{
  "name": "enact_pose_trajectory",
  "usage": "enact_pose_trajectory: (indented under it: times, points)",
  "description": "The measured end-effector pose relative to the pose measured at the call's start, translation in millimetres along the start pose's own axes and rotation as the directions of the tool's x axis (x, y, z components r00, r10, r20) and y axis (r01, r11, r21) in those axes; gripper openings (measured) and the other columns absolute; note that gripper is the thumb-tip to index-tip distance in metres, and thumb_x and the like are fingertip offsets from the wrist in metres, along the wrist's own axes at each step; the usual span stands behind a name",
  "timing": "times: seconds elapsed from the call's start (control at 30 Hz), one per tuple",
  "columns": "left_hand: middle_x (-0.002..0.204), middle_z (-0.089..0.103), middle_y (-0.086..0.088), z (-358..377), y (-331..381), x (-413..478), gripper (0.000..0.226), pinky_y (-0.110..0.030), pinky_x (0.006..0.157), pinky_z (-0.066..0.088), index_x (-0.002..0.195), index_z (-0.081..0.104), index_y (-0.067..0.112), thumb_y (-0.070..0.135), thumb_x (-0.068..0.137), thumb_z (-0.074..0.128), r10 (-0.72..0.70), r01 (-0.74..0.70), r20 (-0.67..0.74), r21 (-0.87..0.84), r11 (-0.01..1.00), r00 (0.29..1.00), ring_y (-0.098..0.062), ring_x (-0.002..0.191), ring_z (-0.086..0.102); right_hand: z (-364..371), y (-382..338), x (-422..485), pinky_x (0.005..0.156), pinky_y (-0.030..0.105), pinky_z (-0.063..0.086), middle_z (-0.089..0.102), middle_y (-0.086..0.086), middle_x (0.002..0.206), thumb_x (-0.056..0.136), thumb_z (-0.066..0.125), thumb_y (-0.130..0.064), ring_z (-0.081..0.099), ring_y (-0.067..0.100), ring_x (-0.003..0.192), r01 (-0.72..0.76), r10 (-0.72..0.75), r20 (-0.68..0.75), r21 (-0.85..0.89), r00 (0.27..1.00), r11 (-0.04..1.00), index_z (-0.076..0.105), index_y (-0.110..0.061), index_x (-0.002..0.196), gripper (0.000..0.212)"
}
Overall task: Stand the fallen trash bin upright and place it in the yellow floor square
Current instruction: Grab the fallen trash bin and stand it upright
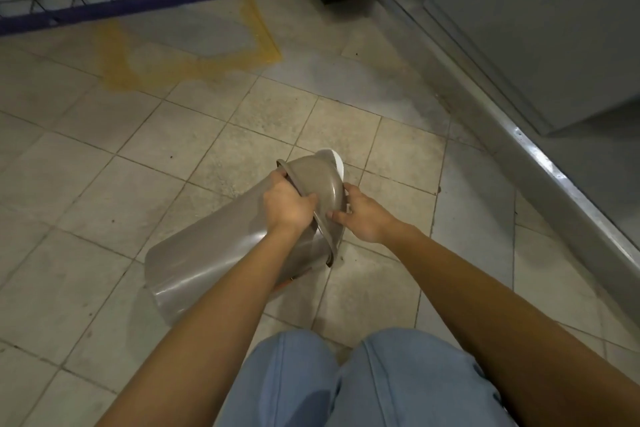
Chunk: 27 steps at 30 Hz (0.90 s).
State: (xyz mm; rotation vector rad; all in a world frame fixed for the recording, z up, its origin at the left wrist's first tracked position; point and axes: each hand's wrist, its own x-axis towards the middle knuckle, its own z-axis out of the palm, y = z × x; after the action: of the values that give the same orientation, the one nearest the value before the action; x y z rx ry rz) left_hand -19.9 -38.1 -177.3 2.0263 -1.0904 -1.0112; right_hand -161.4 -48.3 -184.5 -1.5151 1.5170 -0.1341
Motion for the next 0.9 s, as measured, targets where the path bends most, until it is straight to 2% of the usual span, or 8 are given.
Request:
enact_pose_trajectory:
  times: [0.17, 0.33, 0.47, 0.6, 0.77, 0.9]
  points:
    - [0.102, 0.064, -0.015, -5.4, 3.8, 4.3, 0.058, -0.044, 0.075, 0.057, 0.121, 0.042, 0.010, 0.006, 0.071, 0.072, -0.072, 0.075, 0.049, -0.076, 0.994, 0.996, -0.033, 0.088, 0.066, -1.2, -2.1, -2.8, 0.091, 0.026, 0.035, 0.045, 0.006, 0.139, 0.088, 0.056, -0.034, 0.047, 0.024, 0.123, 0.023, -0.022, 0.017, -0.032, 1.000, 0.999, 0.020, -0.019, 0.144, 0.068]
    - [0.100, 0.067, -0.011, -17.1, 9.3, 1.2, 0.055, -0.041, 0.074, 0.058, 0.121, 0.047, 0.010, 0.009, 0.072, 0.070, -0.069, 0.070, 0.023, -0.090, 0.993, 0.997, -0.029, 0.085, 0.067, -12.5, -2.3, -6.3, 0.097, 0.029, 0.032, 0.037, 0.008, 0.146, 0.092, 0.047, -0.036, 0.041, 0.025, 0.129, -0.018, 0.019, 0.078, -0.006, 0.997, 1.000, 0.018, -0.021, 0.146, 0.063]
    - [0.089, 0.063, -0.001, -33.2, 16.6, -3.6, 0.052, -0.032, 0.060, 0.059, 0.120, 0.050, 0.011, 0.012, 0.073, 0.071, -0.015, 0.015, 0.001, -0.100, 0.995, 1.000, -0.020, 0.071, 0.068, -19.3, -0.1, -9.4, 0.094, 0.026, 0.030, 0.035, 0.008, 0.148, 0.092, 0.046, -0.030, 0.039, 0.025, 0.131, -0.066, 0.066, 0.039, -0.012, 0.997, 0.998, 0.017, -0.019, 0.146, 0.062]
    - [0.088, 0.063, -0.001, -50.1, 26.0, -8.7, 0.049, -0.021, 0.044, 0.050, 0.118, 0.051, 0.014, 0.016, 0.074, 0.071, -0.008, 0.002, -0.050, -0.134, 0.991, 0.999, -0.015, 0.058, 0.065, -19.4, 8.4, -13.8, 0.104, 0.035, 0.032, 0.032, 0.012, 0.150, 0.091, 0.051, -0.028, 0.037, 0.028, 0.133, -0.136, 0.135, -0.017, -0.106, 0.991, 0.985, 0.016, -0.014, 0.146, 0.067]
    - [0.095, 0.066, -0.002, -66.4, 31.2, -12.2, 0.052, -0.017, 0.044, 0.048, 0.122, 0.051, 0.015, 0.019, 0.074, 0.071, 0.008, -0.022, -0.065, -0.216, 0.976, 0.998, -0.016, 0.069, 0.065, -18.7, 22.1, -18.8, 0.106, 0.036, 0.031, 0.023, 0.016, 0.153, 0.090, 0.052, -0.036, 0.031, 0.031, 0.136, -0.257, 0.268, 0.057, -0.149, 0.962, 0.955, 0.008, -0.007, 0.147, 0.077]
    - [0.088, 0.066, -0.006, -79.1, 28.4, -18.0, 0.052, -0.013, 0.041, 0.044, 0.125, 0.049, 0.015, 0.017, 0.077, 0.068, 0.001, -0.016, -0.046, -0.318, 0.948, 0.999, -0.012, 0.062, 0.061, -10.5, 22.8, -21.0, 0.105, 0.039, 0.033, 0.025, 0.016, 0.152, 0.090, 0.049, -0.043, 0.032, 0.032, 0.135, -0.269, 0.274, 0.051, -0.096, 0.960, 0.958, 0.011, -0.005, 0.146, 0.077]
